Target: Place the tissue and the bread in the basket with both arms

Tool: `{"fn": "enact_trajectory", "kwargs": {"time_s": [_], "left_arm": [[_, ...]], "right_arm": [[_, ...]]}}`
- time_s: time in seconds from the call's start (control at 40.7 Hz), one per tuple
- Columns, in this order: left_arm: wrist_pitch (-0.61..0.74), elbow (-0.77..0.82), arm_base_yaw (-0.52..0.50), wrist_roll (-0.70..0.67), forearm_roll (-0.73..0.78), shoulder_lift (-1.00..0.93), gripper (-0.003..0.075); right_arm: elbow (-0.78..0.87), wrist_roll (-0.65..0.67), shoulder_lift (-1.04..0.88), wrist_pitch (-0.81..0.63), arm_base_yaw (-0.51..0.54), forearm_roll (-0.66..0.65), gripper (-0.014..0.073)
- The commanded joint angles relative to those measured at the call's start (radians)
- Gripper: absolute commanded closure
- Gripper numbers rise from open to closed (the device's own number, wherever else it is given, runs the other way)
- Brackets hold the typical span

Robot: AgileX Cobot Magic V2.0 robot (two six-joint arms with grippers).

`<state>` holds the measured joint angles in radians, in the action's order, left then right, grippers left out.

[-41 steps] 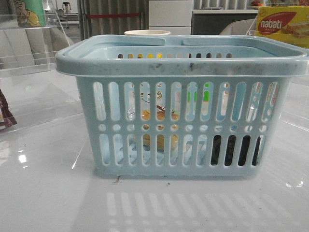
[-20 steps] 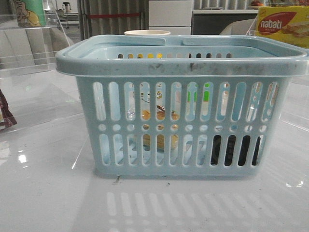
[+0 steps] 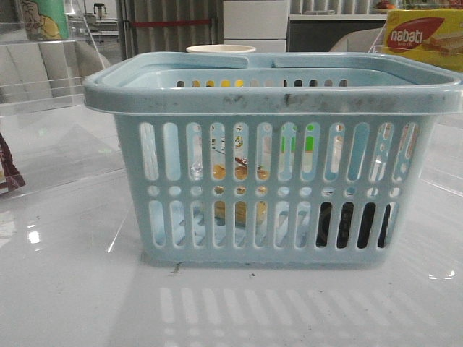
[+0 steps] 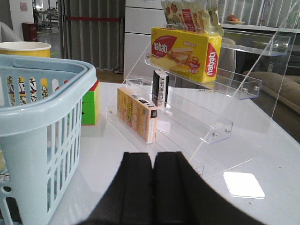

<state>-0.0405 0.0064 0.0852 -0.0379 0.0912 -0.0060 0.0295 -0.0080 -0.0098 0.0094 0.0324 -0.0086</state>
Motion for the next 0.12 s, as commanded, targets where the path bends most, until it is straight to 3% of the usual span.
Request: {"fn": "enact_trajectory", "kwargs": {"time_s": [0.0, 0.098], "left_arm": [[0.085, 0.000, 0.001, -0.001, -0.008, -0.016, 0.0622], [0.085, 0.000, 0.001, -0.001, -0.008, -0.016, 0.0622]], "right_arm": [[0.000, 0.000, -0.019, -0.090, 0.005, 0.001, 0.0567], [0.000, 0.000, -0.019, -0.090, 0.005, 0.001, 0.0567]]}}
